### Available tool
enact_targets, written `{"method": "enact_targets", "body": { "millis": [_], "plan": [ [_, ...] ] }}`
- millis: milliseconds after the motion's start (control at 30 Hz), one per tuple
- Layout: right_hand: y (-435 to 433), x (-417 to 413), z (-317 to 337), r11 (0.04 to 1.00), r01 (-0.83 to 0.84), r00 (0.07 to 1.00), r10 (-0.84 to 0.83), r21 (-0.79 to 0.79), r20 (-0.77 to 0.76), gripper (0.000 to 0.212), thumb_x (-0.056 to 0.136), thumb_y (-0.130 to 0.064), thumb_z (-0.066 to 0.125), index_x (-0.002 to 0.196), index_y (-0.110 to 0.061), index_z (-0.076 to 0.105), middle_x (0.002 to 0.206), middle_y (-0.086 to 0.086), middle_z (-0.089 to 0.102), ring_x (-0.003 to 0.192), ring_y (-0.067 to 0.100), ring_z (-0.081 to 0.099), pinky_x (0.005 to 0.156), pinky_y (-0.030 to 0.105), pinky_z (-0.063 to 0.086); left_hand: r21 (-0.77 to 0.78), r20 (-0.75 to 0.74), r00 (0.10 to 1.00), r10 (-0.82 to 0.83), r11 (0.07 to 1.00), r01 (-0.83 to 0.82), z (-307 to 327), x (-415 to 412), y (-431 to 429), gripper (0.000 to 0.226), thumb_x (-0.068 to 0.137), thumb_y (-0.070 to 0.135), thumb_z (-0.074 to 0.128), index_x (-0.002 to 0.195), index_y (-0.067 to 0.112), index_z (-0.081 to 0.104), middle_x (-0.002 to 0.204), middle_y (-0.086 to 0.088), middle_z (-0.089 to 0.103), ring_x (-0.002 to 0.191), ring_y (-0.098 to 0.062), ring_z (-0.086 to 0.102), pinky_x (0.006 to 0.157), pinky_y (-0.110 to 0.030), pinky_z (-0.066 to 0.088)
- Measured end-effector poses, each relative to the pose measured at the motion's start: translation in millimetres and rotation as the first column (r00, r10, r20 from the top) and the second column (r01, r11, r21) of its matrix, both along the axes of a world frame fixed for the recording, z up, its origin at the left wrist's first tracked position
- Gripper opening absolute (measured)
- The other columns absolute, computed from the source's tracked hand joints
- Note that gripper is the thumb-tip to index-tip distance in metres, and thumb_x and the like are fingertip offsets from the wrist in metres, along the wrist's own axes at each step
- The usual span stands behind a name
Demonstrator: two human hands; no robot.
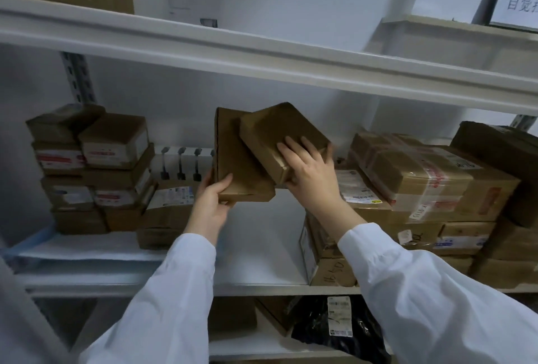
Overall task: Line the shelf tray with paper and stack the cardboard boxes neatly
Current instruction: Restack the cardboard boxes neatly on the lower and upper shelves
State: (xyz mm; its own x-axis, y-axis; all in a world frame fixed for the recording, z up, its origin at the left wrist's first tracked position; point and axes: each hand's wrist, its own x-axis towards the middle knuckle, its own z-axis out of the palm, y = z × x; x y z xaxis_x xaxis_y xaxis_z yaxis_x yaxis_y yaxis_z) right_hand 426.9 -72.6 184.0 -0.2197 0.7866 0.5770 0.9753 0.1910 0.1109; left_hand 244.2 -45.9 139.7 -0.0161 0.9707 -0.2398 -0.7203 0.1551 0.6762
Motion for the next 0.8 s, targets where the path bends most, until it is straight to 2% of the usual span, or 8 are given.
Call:
{"method": "enact_targets", "body": {
  "millis": [100, 233, 400, 500, 567, 667, 733, 800],
  "plan": [
    [10.0, -22.1, -12.1, 0.999, -0.04, 0.999, 0.04, 0.006, -0.01, 0.072, 0.067, -0.027, 0.083, 0.132, -0.02, 0.054, 0.134, 0.007, 0.058, 0.127, 0.038, 0.05, 0.101, 0.071, 0.021, -0.022, 0.006, 1.0, 0.012, 1.0, -0.012, -10.9, -31.5, 3.2, 0.054, 0.087, 0.004, 0.061, 0.136, 0.019, 0.044, 0.126, -0.009, 0.054, 0.108, -0.029, 0.053, 0.103, -0.048, 0.041],
    [24.5, -60.2, -24.1, 0.998, -0.061, 0.998, 0.061, -0.03, -0.026, 0.071, 0.066, -0.03, 0.084, 0.131, -0.02, 0.056, 0.131, 0.006, 0.061, 0.123, 0.037, 0.054, 0.099, 0.07, 0.025, -0.104, 0.034, 0.998, 0.054, 0.993, -0.05, -21.4, -71.3, 7.6, 0.045, 0.088, 0.008, 0.061, 0.13, 0.011, 0.047, 0.118, -0.011, 0.057, 0.103, -0.027, 0.054, 0.101, -0.046, 0.041],
    [41.6, -104.7, -32.8, 0.993, -0.111, 0.991, 0.108, -0.029, -0.078, 0.074, 0.056, -0.032, 0.088, 0.123, -0.015, 0.062, 0.122, 0.008, 0.067, 0.109, 0.034, 0.065, 0.091, 0.059, 0.045, -0.19, 0.007, 0.998, 0.065, 0.98, -0.063, -34.0, -115.7, 17.2, 0.027, 0.089, 0.011, 0.06, 0.116, 0.007, 0.055, 0.105, -0.015, 0.062, 0.101, -0.028, 0.056, 0.097, -0.043, 0.044],
    [51.4, -127.3, -38.7, 0.991, -0.126, 0.987, 0.121, -0.041, -0.11, 0.078, 0.049, -0.033, 0.091, 0.12, -0.014, 0.064, 0.117, 0.009, 0.069, 0.1, 0.033, 0.069, 0.083, 0.05, 0.054, -0.215, -0.026, 0.997, 0.067, 0.974, -0.071, -45.0, -135.9, 26.7, 0.032, 0.09, 0.009, 0.059, 0.121, 0.002, 0.055, 0.101, -0.015, 0.063, 0.101, -0.03, 0.057, 0.092, -0.041, 0.046],
    [56.3, -142.2, -39.8, 0.987, -0.133, 0.986, 0.123, -0.092, -0.112, 0.078, 0.058, -0.035, 0.087, 0.128, -0.014, 0.059, 0.127, 0.009, 0.063, 0.11, 0.032, 0.064, 0.091, 0.048, 0.05, -0.227, -0.063, 0.997, 0.048, 0.972, -0.061, -53.0, -147.0, 35.6, 0.038, 0.09, 0.009, 0.059, 0.126, 0.001, 0.054, 0.097, -0.015, 0.064, 0.097, -0.031, 0.059, 0.09, -0.042, 0.047],
    [62.8, -161.7, -42.0, 0.967, -0.135, 0.989, 0.117, -0.218, -0.092, 0.075, 0.082, -0.043, 0.066, 0.146, -0.022, 0.033, 0.151, 0.002, 0.038, 0.136, 0.025, 0.041, 0.111, 0.041, 0.032, -0.255, -0.128, 0.991, 0.047, 0.964, -0.079, -62.7, -158.3, 48.4, 0.039, 0.09, 0.011, 0.059, 0.128, 0.002, 0.053, 0.106, -0.017, 0.063, 0.093, -0.031, 0.061, 0.088, -0.042, 0.047],
    [67.5, -172.8, -44.9, 0.955, -0.121, 0.991, 0.1, -0.269, -0.09, 0.076, 0.085, -0.046, 0.062, 0.148, -0.024, 0.026, 0.154, 0.0, 0.032, 0.139, 0.024, 0.035, 0.112, 0.04, 0.029, -0.262, -0.178, 0.982, 0.061, 0.959, -0.107, -72.4, -162.6, 57.2, 0.039, 0.09, 0.013, 0.06, 0.128, 0.004, 0.054, 0.118, -0.017, 0.062, 0.103, -0.032, 0.059, 0.093, -0.042, 0.047],
    [71.3, -183.1, -47.6, 0.947, -0.101, 0.993, 0.079, -0.306, -0.083, 0.078, 0.085, -0.046, 0.062, 0.149, -0.023, 0.024, 0.155, 0.0, 0.03, 0.139, 0.026, 0.035, 0.11, 0.042, 0.03, -0.27, -0.31, 0.947, 0.085, 0.947, -0.173, -82.4, -164.2, 63.5, 0.038, 0.089, 0.018, 0.062, 0.126, 0.008, 0.057, 0.123, -0.012, 0.061, 0.112, -0.032, 0.056, 0.099, -0.043, 0.045]
  ]
}}
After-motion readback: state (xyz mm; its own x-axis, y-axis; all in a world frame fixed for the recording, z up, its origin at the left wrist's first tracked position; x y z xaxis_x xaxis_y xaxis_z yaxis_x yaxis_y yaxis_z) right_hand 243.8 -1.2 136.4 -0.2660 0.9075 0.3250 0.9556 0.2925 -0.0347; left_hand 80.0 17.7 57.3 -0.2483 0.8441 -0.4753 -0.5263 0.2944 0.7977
